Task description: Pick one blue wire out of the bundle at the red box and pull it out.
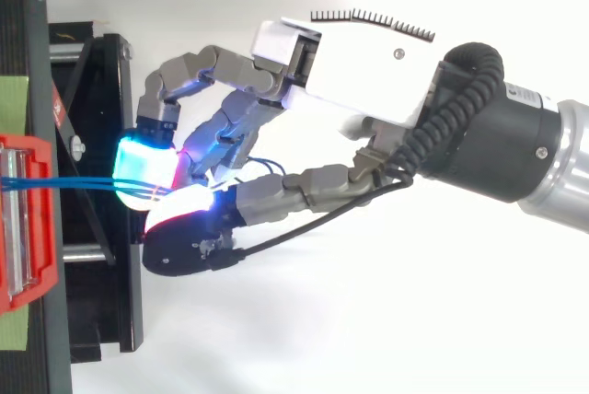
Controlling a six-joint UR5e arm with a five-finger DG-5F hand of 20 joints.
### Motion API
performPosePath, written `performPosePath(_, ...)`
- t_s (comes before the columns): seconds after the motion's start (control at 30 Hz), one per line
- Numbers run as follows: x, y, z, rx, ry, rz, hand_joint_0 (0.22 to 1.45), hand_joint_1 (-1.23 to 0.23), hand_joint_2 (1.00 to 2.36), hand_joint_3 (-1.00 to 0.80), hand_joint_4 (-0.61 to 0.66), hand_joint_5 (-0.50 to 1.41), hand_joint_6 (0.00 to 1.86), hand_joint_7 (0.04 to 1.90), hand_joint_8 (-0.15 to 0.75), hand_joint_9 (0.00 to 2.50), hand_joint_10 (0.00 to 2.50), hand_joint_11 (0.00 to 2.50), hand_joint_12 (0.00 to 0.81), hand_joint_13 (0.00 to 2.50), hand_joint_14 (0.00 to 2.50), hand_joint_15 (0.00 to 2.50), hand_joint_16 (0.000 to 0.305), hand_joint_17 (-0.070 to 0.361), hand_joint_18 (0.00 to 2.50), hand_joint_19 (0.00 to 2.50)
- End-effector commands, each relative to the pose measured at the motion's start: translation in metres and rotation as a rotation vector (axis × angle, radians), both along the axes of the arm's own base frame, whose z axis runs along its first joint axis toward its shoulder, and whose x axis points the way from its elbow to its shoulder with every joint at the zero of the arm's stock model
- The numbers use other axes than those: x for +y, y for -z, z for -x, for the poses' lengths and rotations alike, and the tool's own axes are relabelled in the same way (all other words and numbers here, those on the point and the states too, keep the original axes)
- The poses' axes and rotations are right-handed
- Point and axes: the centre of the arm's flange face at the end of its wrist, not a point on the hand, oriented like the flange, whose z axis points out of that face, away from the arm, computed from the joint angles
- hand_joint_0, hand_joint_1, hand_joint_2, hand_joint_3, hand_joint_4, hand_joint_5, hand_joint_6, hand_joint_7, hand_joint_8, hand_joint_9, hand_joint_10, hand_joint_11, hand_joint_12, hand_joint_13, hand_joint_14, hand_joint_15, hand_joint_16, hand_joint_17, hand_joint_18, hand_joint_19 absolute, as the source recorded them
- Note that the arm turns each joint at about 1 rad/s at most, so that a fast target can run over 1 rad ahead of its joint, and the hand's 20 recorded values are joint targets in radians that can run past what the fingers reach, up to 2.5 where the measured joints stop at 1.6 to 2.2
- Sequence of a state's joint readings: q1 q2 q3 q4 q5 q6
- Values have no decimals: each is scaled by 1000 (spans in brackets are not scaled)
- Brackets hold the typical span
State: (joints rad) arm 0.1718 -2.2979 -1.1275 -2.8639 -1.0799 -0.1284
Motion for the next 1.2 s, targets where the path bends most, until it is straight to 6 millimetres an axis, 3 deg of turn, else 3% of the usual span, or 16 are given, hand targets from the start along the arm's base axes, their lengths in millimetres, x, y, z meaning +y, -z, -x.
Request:
performPosePath(0.0,0,0,0,0,0,-1,575,-924,1008,-395,290,-239,886,1031,402,769,18,727,483,833,15,466,63,142,894,553)
performPosePath(0.2,0,0,0,2,0,-2,514,-799,1001,-480,285,-211,874,1046,433,896,17,735,510,903,14,478,67,151,941,575)
performPosePath(0.37,0,0,0,2,0,-2,593,-735,1014,-324,272,-187,877,1104,432,980,18,737,494,946,16,481,62,139,949,591)
performPosePath(0.57,0,0,0,2,0,-2,618,-790,1023,-123,209,-193,906,1133,442,1003,18,763,495,966,17,482,62,139,970,580)
performPosePath(0.77,0,0,0,2,0,-2,694,-853,1023,-6,255,-214,906,1079,426,931,17,761,486,944,15,476,62,139,949,566)
performPosePath(0.93,0,0,0,2,0,-2,777,-871,1016,-191,267,-226,901,1035,397,863,18,759,473,902,15,480,61,136,905,557)
performPosePath(1.07,0,0,0,2,0,-2,769,-914,1007,-416,259,-229,900,1023,392,847,17,752,469,895,15,473,60,136,917,529)
performPosePath(1.17,0,0,0,2,0,-2,764,-911,1002,-489,261,-228,899,1024,390,845,18,747,468,895,17,472,61,136,924,521)
